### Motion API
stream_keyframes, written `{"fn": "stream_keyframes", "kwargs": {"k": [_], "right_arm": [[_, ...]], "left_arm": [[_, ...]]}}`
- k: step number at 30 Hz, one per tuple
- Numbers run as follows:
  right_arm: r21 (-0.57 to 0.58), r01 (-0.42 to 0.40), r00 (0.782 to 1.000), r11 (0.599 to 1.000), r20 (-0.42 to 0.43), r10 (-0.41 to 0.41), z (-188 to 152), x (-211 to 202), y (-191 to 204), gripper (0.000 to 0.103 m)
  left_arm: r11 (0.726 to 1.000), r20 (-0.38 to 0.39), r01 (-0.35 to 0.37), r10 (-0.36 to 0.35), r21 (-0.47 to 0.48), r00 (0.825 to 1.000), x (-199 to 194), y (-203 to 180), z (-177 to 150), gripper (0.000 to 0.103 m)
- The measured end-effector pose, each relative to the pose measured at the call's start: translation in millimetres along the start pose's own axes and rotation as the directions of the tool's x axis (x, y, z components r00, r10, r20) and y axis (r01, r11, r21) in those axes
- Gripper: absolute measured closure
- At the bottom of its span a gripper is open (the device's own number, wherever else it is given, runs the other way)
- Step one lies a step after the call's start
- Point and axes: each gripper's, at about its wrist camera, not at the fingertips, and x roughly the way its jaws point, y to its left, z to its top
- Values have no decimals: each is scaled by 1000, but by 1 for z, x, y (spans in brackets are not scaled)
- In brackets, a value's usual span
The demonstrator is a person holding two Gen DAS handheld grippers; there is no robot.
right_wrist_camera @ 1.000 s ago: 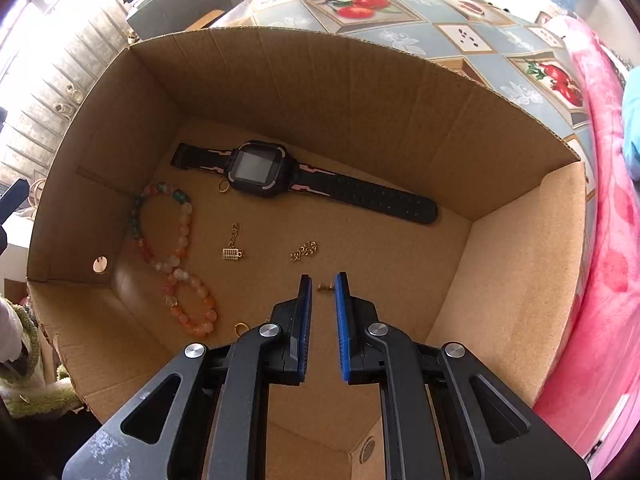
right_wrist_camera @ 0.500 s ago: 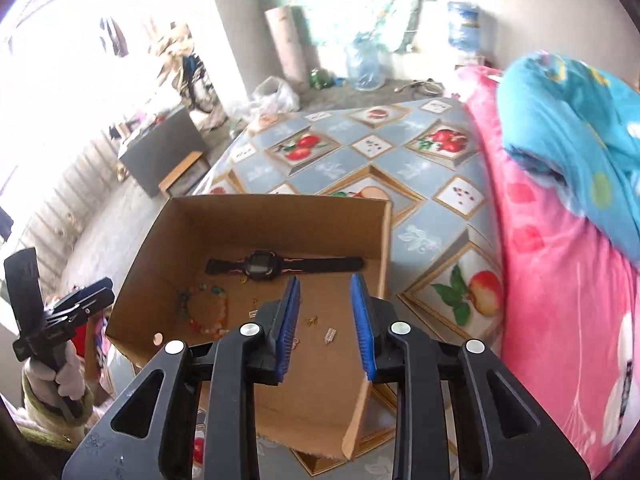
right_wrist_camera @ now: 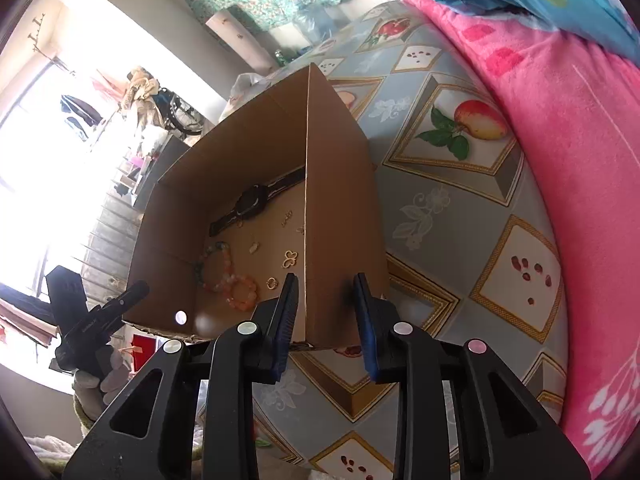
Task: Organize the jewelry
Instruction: 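Withdraw both tools up and out of the box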
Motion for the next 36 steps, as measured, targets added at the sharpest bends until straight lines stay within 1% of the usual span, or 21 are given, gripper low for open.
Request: {"fn": "stream_keyframes", "kwargs": {"k": [2,6,9,16,20,36], "right_arm": [[-20,23,1000,1000,10,-23,-1,-1,6,77],[-25,16,1000,1000,6,-16,-8,-1,8,77],[-25,14,1000,1000,4,-14,-17,-6,5,77],[-5,4,1000,1000,18,-3,-37,-25,-5,77],[-3,11,999,1000,32,-11,-42,-28,-9,77],[13,1,997,1000,75,-2,-56,-33,-13,77]], "left_arm": [[1000,2,-7,7,0,1000,0,-1,-1,34],[999,7,-44,44,-2,999,-4,-6,-3,34],[999,1,-53,53,0,999,-8,-7,-9,33],[1000,-21,-22,22,-3,1000,-24,-13,-36,32],[1000,-25,-3,3,-15,1000,-29,-15,-48,32],[997,36,-52,50,56,998,-38,-30,-71,30]]}}
